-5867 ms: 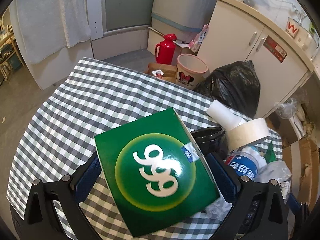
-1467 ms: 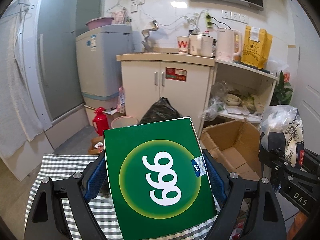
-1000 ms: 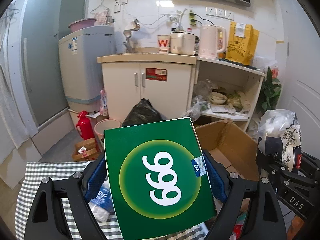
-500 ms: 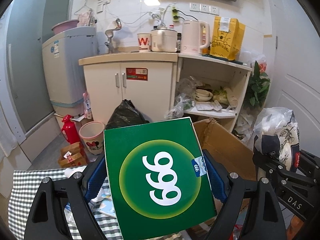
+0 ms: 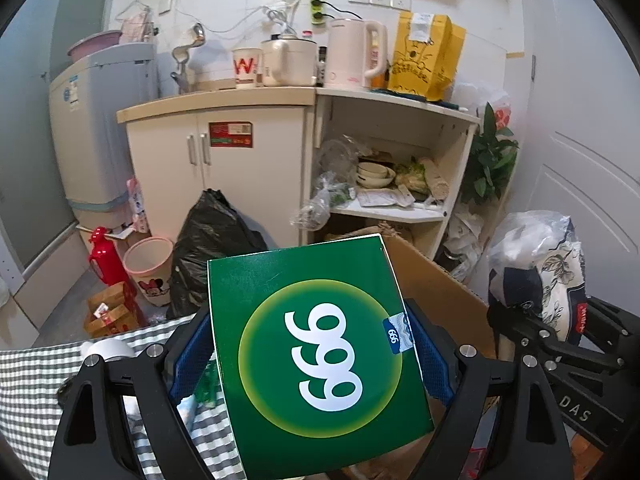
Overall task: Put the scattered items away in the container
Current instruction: 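Carry the green box and floral tissue pack with both tools over the cardboard box, then open the left tool dropping the green box while the right tool drops the tissue pack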
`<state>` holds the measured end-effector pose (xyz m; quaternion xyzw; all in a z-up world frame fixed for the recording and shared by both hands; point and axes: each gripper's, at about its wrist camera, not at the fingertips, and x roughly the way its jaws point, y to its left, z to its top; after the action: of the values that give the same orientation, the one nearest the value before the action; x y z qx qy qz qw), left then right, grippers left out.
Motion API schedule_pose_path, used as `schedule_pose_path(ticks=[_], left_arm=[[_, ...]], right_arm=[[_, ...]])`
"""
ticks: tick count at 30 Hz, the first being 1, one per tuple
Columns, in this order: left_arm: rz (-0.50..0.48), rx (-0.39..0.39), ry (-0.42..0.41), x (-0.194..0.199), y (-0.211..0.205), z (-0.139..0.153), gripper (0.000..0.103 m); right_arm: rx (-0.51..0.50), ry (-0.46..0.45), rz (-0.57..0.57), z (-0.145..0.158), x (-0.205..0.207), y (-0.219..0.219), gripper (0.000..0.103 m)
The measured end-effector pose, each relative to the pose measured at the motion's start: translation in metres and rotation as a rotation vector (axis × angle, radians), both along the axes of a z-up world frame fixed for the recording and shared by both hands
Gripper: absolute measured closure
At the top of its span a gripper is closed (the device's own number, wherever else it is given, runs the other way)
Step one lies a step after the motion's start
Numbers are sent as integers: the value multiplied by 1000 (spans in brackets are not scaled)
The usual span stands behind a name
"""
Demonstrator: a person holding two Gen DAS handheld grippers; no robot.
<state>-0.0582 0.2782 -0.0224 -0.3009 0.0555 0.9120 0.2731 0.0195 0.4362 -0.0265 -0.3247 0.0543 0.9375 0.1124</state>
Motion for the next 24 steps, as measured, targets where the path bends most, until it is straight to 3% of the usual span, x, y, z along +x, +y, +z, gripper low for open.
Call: schedule_pose_path(ticks=[24], left_arm=[[-86,-77,-153,-44,64,-57,17]], right_arm=[[-2,-227,8,-65,-50,29,59]])
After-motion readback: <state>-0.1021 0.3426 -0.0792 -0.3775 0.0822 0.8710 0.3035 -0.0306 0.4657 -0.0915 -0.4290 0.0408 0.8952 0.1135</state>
